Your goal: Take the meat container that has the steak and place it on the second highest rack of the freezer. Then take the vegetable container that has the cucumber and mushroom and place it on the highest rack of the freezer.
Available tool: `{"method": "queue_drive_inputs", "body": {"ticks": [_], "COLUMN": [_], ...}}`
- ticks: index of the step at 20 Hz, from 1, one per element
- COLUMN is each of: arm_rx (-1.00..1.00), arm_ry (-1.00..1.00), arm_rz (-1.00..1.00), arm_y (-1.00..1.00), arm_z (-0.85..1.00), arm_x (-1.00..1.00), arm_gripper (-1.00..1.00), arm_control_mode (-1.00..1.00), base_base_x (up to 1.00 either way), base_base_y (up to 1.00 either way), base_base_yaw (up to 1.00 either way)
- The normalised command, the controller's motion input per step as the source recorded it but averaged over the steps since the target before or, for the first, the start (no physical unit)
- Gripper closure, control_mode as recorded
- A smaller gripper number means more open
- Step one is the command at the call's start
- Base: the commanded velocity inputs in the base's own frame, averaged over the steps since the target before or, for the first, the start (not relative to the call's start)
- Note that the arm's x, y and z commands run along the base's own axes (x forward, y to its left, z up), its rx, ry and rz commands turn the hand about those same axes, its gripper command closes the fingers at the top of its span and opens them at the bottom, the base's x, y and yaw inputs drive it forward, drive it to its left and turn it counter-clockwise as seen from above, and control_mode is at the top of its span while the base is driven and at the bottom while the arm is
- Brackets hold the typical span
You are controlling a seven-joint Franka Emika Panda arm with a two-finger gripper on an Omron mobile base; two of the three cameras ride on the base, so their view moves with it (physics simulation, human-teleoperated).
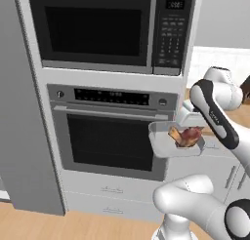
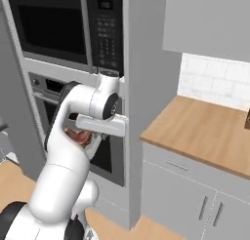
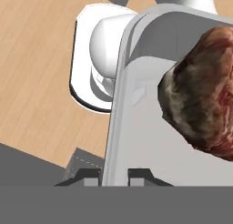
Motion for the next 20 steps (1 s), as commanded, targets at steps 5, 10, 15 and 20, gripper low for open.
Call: {"method": "queue_drive_inputs", "body": {"ticks": [5,10,15,20], "arm_rx": [0.0,0.0,0.0,0.0], "arm_ry": [0.0,0.0,0.0,0.0], "arm_rz": [0.0,0.0,0.0,0.0], "arm_y": [0.0,0.0,0.0,0.0], "arm_z": [0.0,0.0,0.0,0.0], "arm_x": [0.0,0.0,0.0,0.0], "arm_gripper": [1.0,1.0,1.0,1.0], "arm_control_mode": [1.0,1.0,1.0,1.0], "base_base_x": [0.0,0.0,0.0,0.0], "base_base_y": [0.99,1.0,1.0,1.0], "base_base_yaw": [0.12,0.0,-0.05,-0.09]}}
